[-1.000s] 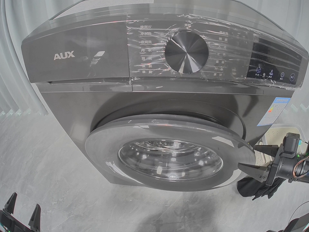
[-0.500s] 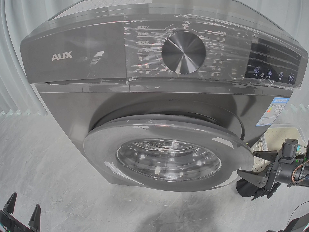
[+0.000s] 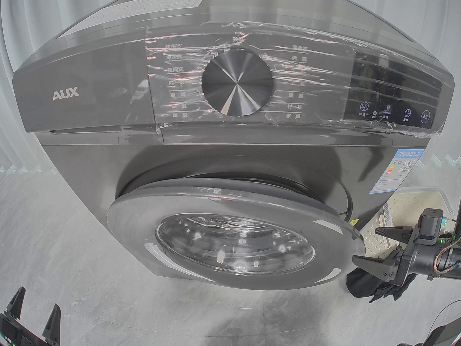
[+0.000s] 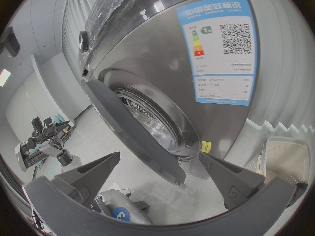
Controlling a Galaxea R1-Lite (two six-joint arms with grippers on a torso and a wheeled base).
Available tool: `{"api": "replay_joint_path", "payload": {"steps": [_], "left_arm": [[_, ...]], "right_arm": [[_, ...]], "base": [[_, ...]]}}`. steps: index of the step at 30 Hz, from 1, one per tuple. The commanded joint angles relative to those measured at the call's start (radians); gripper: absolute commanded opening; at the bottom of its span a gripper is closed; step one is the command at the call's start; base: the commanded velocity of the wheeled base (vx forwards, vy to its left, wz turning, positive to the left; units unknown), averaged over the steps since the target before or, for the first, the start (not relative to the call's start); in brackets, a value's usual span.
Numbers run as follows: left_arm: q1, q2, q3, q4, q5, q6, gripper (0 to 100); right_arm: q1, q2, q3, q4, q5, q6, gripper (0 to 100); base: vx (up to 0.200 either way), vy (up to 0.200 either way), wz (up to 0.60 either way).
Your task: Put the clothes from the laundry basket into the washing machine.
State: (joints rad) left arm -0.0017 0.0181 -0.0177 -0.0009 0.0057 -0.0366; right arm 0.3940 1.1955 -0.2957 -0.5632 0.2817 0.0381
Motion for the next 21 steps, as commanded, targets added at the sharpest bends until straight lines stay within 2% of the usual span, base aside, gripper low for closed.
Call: {"api": "replay_joint_path", "payload": {"steps": [1,6,13,21], "left_arm": [[0.0,-0.018,0.016,-0.001,0.0,0.0,100],[0.0,-0.018,0.016,-0.001,0.0,0.0,100],[0.0,-0.018,0.016,0.001,0.0,0.0,100],[0.0,-0.018,0.016,-0.001,0.0,-0.002,100]], "right_arm": [[0.005,0.016,-0.002,-0.001,0.002,-0.001,100],[0.009,0.07,-0.013,-0.012,0.005,-0.004,100],[0.086,0.078,-0.008,-0.012,0.005,0.002,100],[0.111,0.13,-0.02,-0.018,0.01,0.0,100]], "base": [[0.0,0.0,0.0],[0.0,0.0,0.0],[0.0,0.0,0.0],[0.0,0.0,0.0]]}}
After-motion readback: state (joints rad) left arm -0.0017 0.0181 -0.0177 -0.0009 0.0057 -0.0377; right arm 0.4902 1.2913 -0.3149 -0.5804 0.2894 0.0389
